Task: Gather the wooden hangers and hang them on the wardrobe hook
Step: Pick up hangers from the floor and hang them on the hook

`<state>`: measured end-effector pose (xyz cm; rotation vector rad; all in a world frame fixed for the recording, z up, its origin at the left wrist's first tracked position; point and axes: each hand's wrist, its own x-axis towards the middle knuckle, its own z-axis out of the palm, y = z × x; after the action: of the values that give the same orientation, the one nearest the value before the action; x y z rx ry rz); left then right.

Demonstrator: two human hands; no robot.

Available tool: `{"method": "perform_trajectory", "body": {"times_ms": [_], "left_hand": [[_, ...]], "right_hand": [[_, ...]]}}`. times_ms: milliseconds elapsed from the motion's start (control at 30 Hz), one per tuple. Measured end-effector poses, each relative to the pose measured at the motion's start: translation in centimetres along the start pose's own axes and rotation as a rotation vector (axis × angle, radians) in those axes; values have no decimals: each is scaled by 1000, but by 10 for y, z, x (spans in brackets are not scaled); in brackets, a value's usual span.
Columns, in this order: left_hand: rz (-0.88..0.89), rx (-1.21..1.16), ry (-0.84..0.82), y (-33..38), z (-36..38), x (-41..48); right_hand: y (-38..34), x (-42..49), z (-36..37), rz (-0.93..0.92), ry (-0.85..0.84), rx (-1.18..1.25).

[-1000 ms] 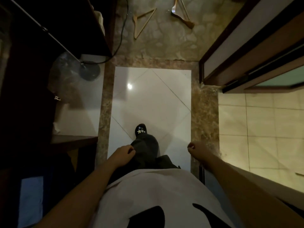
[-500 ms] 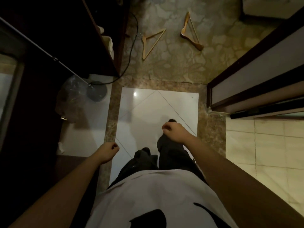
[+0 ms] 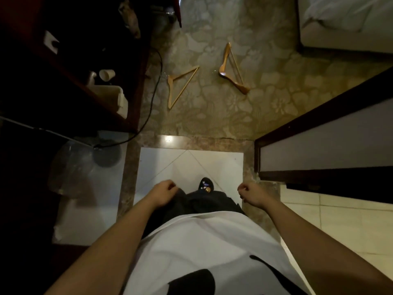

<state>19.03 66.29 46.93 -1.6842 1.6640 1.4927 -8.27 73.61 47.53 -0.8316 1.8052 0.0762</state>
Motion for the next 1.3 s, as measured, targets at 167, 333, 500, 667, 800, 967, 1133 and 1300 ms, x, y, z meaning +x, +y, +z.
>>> {"method": "perform_trajectory", "body": {"times_ms": [167,333,500,667,800,967,1133,1300], "left_hand": [[123,-24,5,97,-40,46],[81,-17,6,132,-97,90],[31,-62,33,128,-172,137],[-58,-13,39,120,-248,169],[-143,29,88,125,-305,195],[-170,12,91,154,-344,237],[-190,-56,85,221,-349,290],[-190,-179,59,321,-333,353]], "right_hand": [[-30,35,-60,-32,8,39],[-85,78,-101,-68,-10,-36],[-182,129,-130,-139,-56,-69],[-277,169,-168,-265,-126,-216],[-328,198,-204,-365,-85,-197],[-340,240,-258,-301,-99,-111],[-323,303,-330,-214,-144,-104],[-313,375,-412,-155,-230,-113]]}}
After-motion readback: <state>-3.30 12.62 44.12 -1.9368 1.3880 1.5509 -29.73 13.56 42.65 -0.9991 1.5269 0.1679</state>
